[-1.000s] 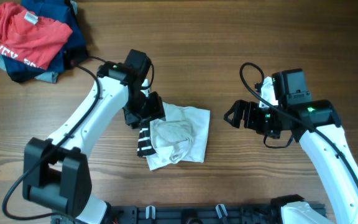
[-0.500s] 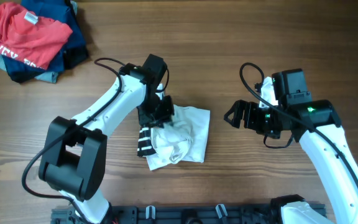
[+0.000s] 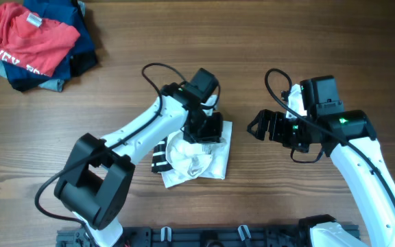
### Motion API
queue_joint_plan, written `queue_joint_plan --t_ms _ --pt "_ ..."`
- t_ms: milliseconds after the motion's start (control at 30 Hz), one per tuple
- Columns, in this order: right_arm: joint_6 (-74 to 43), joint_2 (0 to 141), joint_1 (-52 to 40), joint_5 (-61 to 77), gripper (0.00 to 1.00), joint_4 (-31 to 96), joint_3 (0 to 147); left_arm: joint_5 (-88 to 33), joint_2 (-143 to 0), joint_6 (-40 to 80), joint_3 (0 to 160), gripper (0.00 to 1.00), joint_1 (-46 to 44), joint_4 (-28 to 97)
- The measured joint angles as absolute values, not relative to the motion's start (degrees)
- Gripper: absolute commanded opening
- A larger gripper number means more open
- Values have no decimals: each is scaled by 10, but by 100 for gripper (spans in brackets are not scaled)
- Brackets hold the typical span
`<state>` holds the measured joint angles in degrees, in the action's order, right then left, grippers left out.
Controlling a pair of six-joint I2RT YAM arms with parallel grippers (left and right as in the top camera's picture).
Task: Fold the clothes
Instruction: 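Move the left gripper rightward over the bundle toward the right gripper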
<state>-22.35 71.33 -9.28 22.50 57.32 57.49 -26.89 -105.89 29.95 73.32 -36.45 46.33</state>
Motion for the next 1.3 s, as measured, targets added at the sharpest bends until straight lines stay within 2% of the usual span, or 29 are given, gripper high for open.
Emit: queue_joint_plan --t_ms 467,500,567,600,633,833,933,1000,1100,1200,1300 --pt "-233 713 -93 225 99 572 575 -264 -1063 334 731 5 -384 272" --pt "-233 713 -93 225 100 571 575 -265 -1065 338 731 21 -385 265" --pt "-233 713 -93 225 99 572 575 -265 -1075 348 731 61 -387 256" --pt "-233 713 -93 225 100 572 575 -264 -1080 351 731 71 -388 256" --pt "-233 713 -93 225 100 572 575 -264 -1085 353 731 73 -390 257" --pt "-233 713 -93 225 100 572 575 -276 -1089 353 732 75 -394 265" --pt "-234 713 -93 225 100 571 575 -280 -1068 332 745 75 -393 313" --pt "-234 714 -93 225 99 570 575 -283 -1032 317 762 75 -389 360" --pt "-234 714 -92 225 100 569 575 -284 -940 290 790 82 -368 419" --pt "-234 714 -92 225 99 569 575 -253 -854 261 808 80 -339 528" --pt "-234 714 -92 225 100 562 575 -218 -842 231 809 80 -316 607"
